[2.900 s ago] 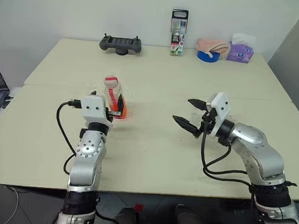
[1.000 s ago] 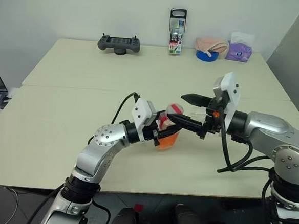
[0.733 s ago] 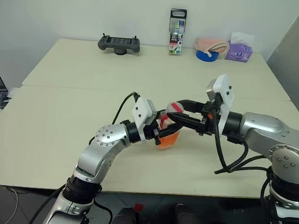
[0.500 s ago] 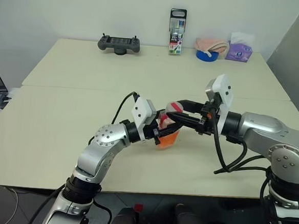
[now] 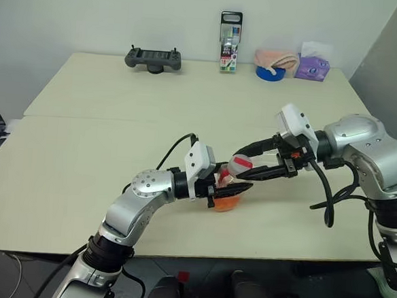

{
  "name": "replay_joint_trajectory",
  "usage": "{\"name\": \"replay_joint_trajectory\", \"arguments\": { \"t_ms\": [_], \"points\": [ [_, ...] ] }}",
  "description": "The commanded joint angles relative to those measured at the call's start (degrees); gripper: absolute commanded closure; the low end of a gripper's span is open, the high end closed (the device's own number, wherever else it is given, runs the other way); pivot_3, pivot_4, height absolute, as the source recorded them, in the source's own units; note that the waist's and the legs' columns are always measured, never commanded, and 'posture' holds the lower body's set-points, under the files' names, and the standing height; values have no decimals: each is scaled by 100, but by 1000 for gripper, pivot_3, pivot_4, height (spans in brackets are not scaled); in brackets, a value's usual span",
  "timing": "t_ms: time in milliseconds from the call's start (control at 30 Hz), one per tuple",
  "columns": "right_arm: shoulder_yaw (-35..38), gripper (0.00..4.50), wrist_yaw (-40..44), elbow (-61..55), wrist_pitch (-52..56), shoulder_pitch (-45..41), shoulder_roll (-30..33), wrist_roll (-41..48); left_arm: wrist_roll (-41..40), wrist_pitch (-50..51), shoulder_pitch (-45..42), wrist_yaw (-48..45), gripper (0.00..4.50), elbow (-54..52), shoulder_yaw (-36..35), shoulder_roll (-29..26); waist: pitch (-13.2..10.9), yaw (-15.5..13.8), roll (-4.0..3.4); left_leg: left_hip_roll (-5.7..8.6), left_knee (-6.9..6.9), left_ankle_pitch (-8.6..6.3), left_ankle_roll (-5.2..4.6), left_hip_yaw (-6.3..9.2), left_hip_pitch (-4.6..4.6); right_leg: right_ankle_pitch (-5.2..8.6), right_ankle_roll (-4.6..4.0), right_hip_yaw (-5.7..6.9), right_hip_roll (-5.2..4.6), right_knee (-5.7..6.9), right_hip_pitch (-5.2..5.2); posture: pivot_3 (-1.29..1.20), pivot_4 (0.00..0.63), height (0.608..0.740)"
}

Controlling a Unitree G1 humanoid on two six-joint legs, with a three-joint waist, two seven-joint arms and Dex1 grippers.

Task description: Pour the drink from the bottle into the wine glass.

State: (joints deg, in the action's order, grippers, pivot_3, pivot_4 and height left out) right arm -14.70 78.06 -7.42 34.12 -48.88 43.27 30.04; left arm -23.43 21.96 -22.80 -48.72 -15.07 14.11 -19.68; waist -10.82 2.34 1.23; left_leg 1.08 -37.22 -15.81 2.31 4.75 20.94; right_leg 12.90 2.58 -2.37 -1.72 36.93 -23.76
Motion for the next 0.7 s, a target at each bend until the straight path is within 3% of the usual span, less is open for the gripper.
{"name": "replay_joint_trajectory", "arguments": {
  "t_ms": [33, 167, 333, 700],
  "points": [
    [180, 1628, 118, -308, 82, -14, -188, 320, -50, -173, -194, 366, 2602, -94, -313, 265, 0, -24, 0, 3, 0, 0, 0, -1, 1, -6, -9, -1, -6, 0, 0, 0, 150, 740],
    [487, 178, -191, -576, 163, 194, -232, 321, 44, -377, -235, 453, 2627, 17, -388, 386, 0, -71, 0, 15, 1, 0, 1, 2, 7, -8, -12, 2, -32, -3, -3, 0, 150, 740],
    [1274, 165, -2233, -1374, 943, 701, -702, 292, 163, -781, -342, 382, 2631, 330, -402, 516, 0, -89, 1, 20, -1, 0, 2, 1, 11, -8, -11, 1, -42, -4, -3, 0, 150, 740],
    [1936, 165, -5259, -3468, 2864, 1538, -1801, 1017, 194, -947, -387, 266, 2631, 595, -370, 586, 0, -77, 1, 22, 1, 0, 2, 1, 14, -7, -10, 1, -37, 2, -9, 0, 150, 740]
  ]
}}
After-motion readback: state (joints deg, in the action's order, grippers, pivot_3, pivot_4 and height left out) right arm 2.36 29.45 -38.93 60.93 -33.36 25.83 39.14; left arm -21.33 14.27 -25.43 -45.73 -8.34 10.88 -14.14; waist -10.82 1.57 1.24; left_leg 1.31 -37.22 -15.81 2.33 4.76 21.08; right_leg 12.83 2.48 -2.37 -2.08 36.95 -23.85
